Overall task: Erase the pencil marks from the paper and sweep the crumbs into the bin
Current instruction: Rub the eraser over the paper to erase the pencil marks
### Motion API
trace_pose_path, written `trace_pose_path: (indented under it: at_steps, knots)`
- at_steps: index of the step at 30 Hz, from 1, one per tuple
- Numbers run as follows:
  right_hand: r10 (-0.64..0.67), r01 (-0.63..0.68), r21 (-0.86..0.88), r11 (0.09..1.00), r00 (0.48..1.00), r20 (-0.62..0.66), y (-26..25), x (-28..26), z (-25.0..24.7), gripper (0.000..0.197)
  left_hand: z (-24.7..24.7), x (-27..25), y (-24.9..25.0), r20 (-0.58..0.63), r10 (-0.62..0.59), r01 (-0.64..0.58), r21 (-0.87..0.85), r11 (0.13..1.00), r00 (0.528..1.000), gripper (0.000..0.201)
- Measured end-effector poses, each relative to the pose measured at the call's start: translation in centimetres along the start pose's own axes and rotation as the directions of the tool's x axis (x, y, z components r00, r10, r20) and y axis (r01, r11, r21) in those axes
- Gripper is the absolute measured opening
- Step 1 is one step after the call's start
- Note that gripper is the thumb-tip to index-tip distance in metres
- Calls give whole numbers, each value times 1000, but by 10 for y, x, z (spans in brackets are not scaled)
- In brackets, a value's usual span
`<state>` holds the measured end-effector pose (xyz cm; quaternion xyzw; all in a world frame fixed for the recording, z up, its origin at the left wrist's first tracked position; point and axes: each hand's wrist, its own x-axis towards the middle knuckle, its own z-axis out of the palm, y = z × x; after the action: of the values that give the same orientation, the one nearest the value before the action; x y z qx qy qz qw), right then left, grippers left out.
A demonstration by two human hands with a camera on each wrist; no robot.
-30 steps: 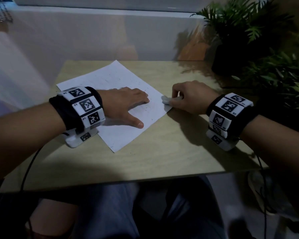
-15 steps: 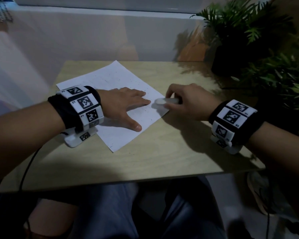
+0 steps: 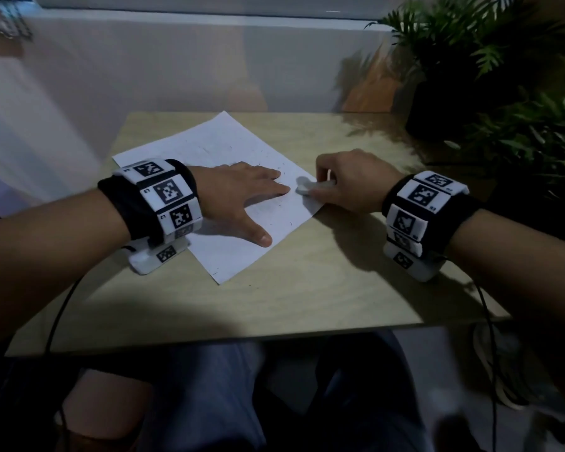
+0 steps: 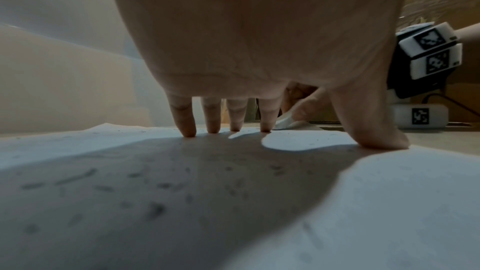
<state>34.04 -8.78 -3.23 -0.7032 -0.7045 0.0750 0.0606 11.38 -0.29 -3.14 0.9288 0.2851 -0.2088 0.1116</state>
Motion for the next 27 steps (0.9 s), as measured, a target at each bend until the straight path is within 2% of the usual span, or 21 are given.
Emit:
trace_pose_path:
  at_steps: [2, 4, 6, 8, 10, 12, 14, 16, 17, 19, 21, 22, 25, 27]
  knots:
    - [-27, 25, -34, 999, 999, -38, -3, -1, 3, 46, 0, -1, 0, 0, 1, -1, -5, 1000, 1000, 105]
    - [-145, 143, 36, 989, 988, 60, -15, -8, 4, 40, -2, 0, 3, -10, 6, -6, 2, 1000, 1000, 103]
    - [-186, 168, 130, 977, 972, 145, -19, -12, 2, 36, -2, 0, 2, -9, 5, -5, 7, 1000, 1000, 103]
    - [-97, 84, 123, 989, 990, 101, -11, -7, 0, 40, -1, -1, 2, 3, 0, 0, -3, 1000, 1000, 105]
    - [2, -2, 7, 1000, 1000, -8, -1, -1, 1, 44, -1, 0, 1, 6, -3, 3, -8, 1000, 1000, 106]
    - [-10, 8, -41, 999, 999, -52, -4, -2, 4, 46, -2, 0, 2, 5, -1, 1, 0, 1000, 1000, 106]
    - [-120, 119, 25, 993, 992, 31, -14, -8, 5, 43, -2, 0, 2, 4, 11, -11, 9, 1000, 1000, 105]
    - [-188, 173, 118, 978, 973, 133, -19, -13, 3, 38, -3, 0, 1, 3, 20, -20, -19, 1000, 1000, 107]
    - [-183, 166, 133, 977, 974, 130, -17, -13, 3, 37, -3, 0, 0, 1, 20, -20, -61, 998, 1000, 110]
    - [-103, 99, 78, 992, 994, 41, -9, -6, 4, 38, -3, -2, -3, 10, 26, -24, -144, 989, 1000, 111]
    - [-30, 30, 16, 999, 998, -54, -3, -3, 7, 43, -5, -2, -6, 27, 36, -30, -171, 985, 999, 107]
    - [-35, 36, 22, 999, 998, -57, -5, -4, 8, 43, -5, -2, -6, 30, 34, -29, -168, 985, 999, 103]
    - [-181, 163, 150, 975, 977, 110, -18, -16, 5, 37, -3, 0, 0, -18, 28, -30, -125, 992, 999, 95]
    - [-198, 167, 190, 968, 967, 161, -22, -19, 2, 40, -3, 0, 3, -31, 32, -34, -72, 997, 999, 95]
